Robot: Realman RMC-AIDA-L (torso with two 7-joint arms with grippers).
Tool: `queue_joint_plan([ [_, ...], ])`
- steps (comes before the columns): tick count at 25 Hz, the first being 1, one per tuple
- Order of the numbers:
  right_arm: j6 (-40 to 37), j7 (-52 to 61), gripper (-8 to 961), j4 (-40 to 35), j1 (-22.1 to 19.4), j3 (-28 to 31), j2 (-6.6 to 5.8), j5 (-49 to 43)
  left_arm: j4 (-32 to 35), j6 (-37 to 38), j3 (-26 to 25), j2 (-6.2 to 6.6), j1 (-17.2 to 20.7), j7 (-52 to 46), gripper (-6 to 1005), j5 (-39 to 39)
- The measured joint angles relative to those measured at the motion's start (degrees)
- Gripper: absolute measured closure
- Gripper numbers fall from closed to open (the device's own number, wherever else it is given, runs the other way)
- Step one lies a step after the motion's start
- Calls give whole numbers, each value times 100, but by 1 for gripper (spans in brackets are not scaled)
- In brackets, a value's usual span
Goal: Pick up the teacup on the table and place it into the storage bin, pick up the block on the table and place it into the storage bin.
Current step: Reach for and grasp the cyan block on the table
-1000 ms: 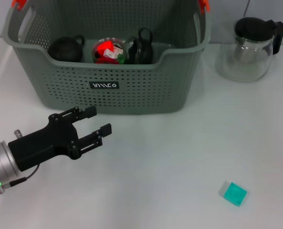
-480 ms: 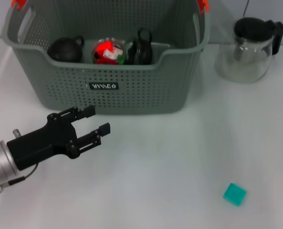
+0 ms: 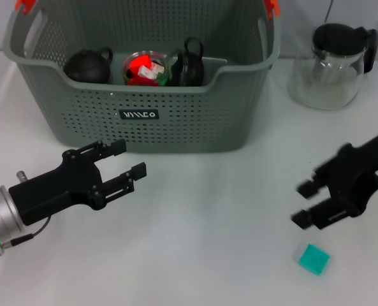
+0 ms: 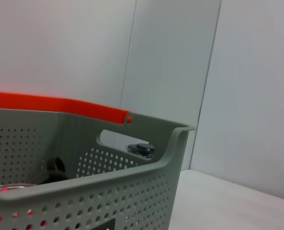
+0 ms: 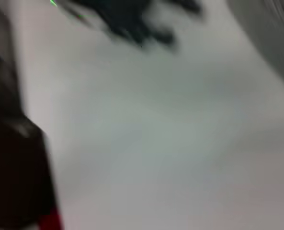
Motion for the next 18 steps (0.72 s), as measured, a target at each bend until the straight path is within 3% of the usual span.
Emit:
queue_joint_plan([
  [3, -48, 425, 346, 30, 213, -208, 192, -1127, 0, 2, 0, -6, 23, 0, 320, 0],
  [10, 190, 1754, 345, 204, 220, -1107, 207, -1641, 0, -12, 1, -2, 49, 20, 318, 0],
  [18, 832, 2697, 344, 622, -119, -1537, 212, -1674, -1, -60, -9, 4, 38, 45, 316, -36],
])
